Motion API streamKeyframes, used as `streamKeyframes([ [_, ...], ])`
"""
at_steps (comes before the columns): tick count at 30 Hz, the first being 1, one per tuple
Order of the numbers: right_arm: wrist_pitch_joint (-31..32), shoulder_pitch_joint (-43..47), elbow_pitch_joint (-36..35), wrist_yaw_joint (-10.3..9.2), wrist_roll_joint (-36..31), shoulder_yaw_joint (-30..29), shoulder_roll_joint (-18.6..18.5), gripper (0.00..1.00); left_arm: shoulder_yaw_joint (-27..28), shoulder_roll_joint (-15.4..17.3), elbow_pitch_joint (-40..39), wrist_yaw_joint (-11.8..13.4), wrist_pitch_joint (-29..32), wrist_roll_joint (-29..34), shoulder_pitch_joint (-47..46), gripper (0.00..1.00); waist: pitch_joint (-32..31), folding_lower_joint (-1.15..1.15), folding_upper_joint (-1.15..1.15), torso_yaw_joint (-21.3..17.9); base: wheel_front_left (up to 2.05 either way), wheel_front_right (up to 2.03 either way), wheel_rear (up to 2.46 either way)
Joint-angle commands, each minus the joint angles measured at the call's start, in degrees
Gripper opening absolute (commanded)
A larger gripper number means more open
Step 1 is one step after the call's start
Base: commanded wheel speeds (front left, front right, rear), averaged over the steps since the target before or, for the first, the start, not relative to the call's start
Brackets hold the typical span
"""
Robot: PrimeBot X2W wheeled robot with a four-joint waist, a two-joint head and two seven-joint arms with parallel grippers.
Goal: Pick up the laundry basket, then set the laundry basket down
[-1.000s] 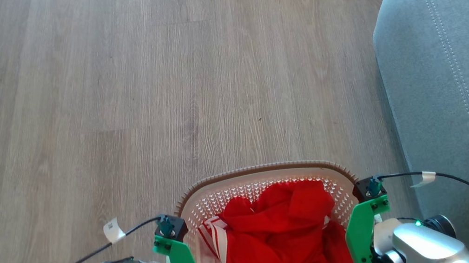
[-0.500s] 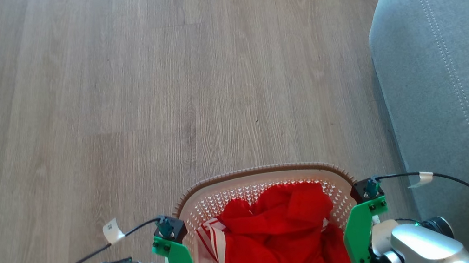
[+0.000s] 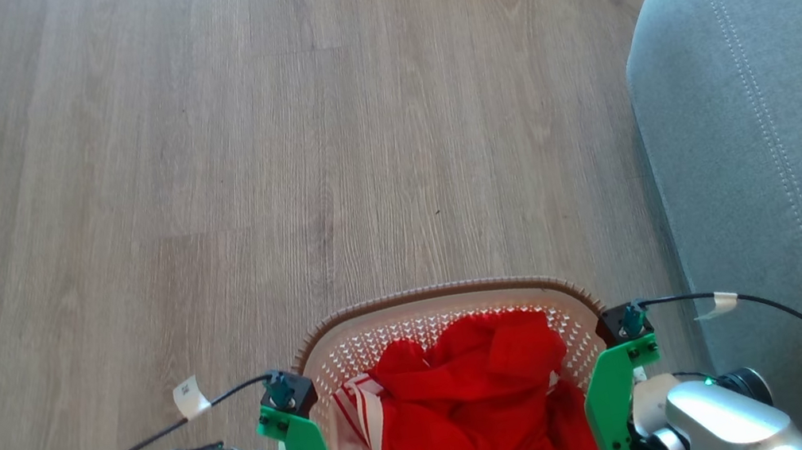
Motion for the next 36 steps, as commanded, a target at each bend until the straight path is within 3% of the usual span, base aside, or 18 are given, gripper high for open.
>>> streamKeyframes([
  [1,-1.08,-2.83,-2.88,0.42,-0.35,1.08,0.96,0.00,-0.10,0.58,-1.65,-0.98,0.58,1.62,-0.37,0.00,-0.11,0.00,0.00,-0.01,0.00,0.00,0.00],
  [36,-1.17,-1.54,-2.96,0.42,-0.18,1.06,0.96,0.00,-0.10,0.21,-1.08,-0.98,0.05,1.52,0.17,0.00,-1.10,0.00,0.00,-0.39,0.00,0.00,0.00],
])
